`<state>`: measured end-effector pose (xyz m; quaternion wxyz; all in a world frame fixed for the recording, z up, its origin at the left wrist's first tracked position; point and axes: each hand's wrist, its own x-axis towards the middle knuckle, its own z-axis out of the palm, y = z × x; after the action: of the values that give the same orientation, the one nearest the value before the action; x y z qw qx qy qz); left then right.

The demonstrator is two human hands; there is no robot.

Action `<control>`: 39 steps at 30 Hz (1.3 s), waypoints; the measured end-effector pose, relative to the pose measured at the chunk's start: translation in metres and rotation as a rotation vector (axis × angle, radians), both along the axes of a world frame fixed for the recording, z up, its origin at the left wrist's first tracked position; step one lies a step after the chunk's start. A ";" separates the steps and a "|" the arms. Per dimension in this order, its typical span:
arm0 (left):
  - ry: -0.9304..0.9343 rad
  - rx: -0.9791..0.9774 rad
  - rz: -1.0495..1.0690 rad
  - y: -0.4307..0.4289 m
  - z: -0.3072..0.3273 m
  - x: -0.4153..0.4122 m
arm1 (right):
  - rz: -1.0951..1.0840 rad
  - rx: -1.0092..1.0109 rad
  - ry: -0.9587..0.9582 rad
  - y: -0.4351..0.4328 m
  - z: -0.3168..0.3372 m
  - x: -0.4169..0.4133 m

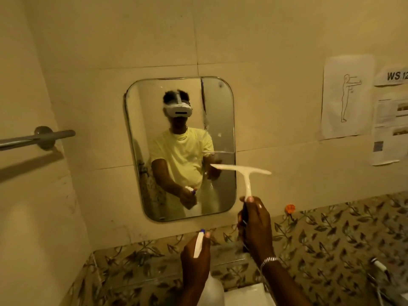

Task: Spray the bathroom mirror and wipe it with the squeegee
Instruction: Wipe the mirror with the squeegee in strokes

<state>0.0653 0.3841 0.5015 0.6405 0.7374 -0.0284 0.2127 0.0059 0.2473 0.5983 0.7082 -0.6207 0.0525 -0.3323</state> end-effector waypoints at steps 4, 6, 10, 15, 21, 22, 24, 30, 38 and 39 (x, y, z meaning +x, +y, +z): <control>-0.024 0.046 -0.050 0.016 -0.003 -0.004 | 0.080 -0.128 -0.114 0.017 0.101 0.023; -0.031 0.020 -0.026 0.024 0.001 -0.004 | 0.092 -0.174 -0.174 0.030 0.150 0.036; -0.058 0.015 0.007 0.038 0.011 -0.008 | 0.068 -0.238 -0.222 0.047 0.227 0.066; -0.071 0.028 0.060 0.052 0.015 -0.014 | -0.007 -0.325 -0.179 0.064 0.262 0.092; -0.094 0.041 0.051 0.061 0.011 -0.010 | 0.026 -0.316 -0.140 0.077 0.254 0.110; -0.090 0.032 0.040 0.062 0.011 -0.009 | 0.012 -0.318 -0.136 0.078 0.252 0.111; -0.080 0.021 0.035 0.065 0.011 -0.007 | -0.015 -0.339 -0.120 0.078 0.242 0.114; -0.104 -0.048 0.085 0.069 0.007 0.008 | -0.056 -0.325 -0.077 0.070 0.093 0.108; -0.181 -0.033 0.054 0.078 0.007 0.001 | -0.040 -0.227 0.315 0.063 -0.136 0.066; -0.178 -0.034 0.054 0.079 0.005 0.000 | -0.027 -0.194 0.350 0.061 -0.145 0.063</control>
<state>0.0651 0.4628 0.5062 0.6418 0.7051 -0.0616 0.2952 0.0688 0.3080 0.4536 0.6206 -0.7335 0.1510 -0.2323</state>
